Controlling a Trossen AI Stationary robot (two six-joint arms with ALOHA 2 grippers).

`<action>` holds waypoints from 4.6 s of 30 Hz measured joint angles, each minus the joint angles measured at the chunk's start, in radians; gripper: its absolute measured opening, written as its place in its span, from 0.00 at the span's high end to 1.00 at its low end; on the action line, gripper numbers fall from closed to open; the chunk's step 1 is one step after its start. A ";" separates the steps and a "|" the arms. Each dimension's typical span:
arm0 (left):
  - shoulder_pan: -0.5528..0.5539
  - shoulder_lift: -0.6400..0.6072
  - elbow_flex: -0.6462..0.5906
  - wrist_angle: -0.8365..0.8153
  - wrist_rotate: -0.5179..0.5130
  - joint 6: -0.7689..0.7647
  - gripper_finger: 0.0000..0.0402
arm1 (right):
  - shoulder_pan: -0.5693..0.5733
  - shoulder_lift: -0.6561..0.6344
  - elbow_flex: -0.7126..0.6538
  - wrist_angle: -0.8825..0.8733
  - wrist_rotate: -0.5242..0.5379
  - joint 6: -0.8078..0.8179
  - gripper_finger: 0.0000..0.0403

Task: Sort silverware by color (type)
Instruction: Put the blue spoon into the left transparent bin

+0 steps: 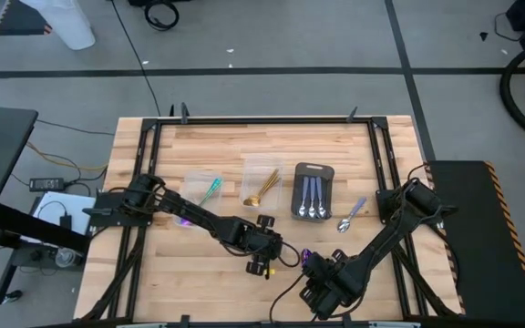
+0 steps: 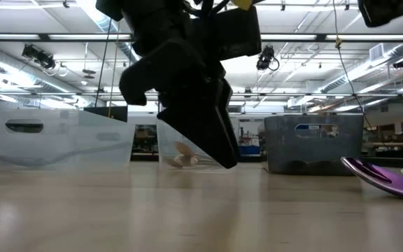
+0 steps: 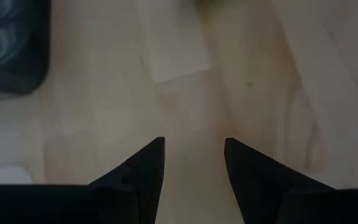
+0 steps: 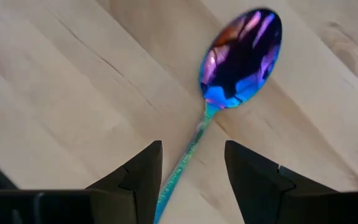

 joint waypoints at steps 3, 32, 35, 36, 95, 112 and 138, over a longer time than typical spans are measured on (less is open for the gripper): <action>0.001 0.000 0.000 -0.002 -0.005 0.000 0.56 | -0.001 0.016 -0.001 0.007 -0.013 0.001 0.54; -0.001 -0.002 0.000 -0.036 -0.005 0.001 0.56 | -0.035 0.107 -0.010 0.084 -0.136 -0.049 0.94; -0.001 -0.018 0.001 -0.065 -0.019 0.002 0.56 | -0.037 0.099 -0.012 0.074 -0.136 -0.066 0.97; -0.003 -0.029 0.001 -0.079 -0.036 0.002 0.56 | -0.037 0.094 -0.013 0.071 -0.134 -0.076 0.97; -0.169 -0.132 -0.090 0.803 -0.572 1.338 0.56 | -0.307 -0.493 -0.015 0.023 0.029 -0.318 0.96; -0.094 -0.131 -0.090 0.793 -0.403 1.494 0.56 | -0.379 -0.482 -0.015 0.003 -0.034 -0.326 0.96; -0.186 -0.131 -0.090 0.814 -0.572 1.415 0.56 | -0.391 -0.487 -0.015 -0.003 -0.357 -0.461 0.96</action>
